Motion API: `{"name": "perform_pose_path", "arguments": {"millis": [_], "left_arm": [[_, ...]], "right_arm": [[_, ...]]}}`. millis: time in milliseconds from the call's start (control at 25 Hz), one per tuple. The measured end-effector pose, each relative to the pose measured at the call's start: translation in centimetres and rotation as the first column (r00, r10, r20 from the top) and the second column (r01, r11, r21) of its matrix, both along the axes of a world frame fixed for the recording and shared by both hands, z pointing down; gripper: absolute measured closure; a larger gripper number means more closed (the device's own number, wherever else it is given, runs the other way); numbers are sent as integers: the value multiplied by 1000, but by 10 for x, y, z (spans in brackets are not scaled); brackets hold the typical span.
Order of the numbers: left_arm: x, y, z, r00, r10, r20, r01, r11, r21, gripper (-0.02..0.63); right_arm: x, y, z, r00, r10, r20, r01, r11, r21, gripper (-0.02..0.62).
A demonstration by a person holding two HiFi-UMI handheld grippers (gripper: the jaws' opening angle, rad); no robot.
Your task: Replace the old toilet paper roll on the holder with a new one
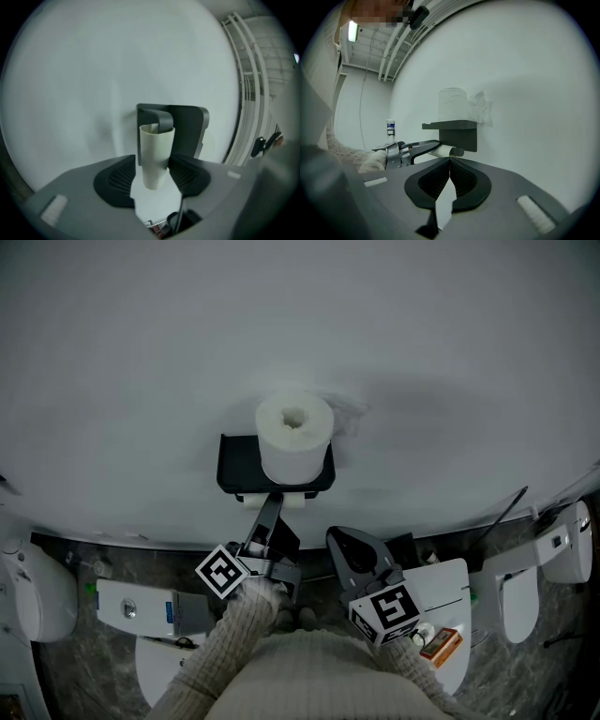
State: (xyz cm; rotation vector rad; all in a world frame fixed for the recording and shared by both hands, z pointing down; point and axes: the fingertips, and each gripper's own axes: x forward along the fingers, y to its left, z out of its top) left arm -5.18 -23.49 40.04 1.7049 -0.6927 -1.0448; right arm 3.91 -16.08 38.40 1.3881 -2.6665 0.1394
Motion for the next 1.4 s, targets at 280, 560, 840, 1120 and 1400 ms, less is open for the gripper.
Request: {"name": "perform_pose_path", "arguments": {"millis": [280,560,840,1120,1400], "left_arm": [[0,-1,-4,1000,1,-20,-1,1000,23,431],[2,-1,-5,999,10,-32,-9,1000,28,439],[7,-1,-7,999,35,-38,-34,999,25,439],[24,-1,-9,997,80,5,-81,996,36,439],[52,-1,-9,989,147,9,-147,988,35,439]], "right_arm": [[-3,-4,-3,1000,-6,-6,7,1000,8,594],[-3,-5,-1,1000,-5,-4,5,1000,8,594],[0,-5,-4,1000,7,-11,-7,1000,12,594],[10,-2,-6,999,35,-9,-35,999,15,595],[33,-1,-8,995,98,-9,-97,995,19,595]]}}
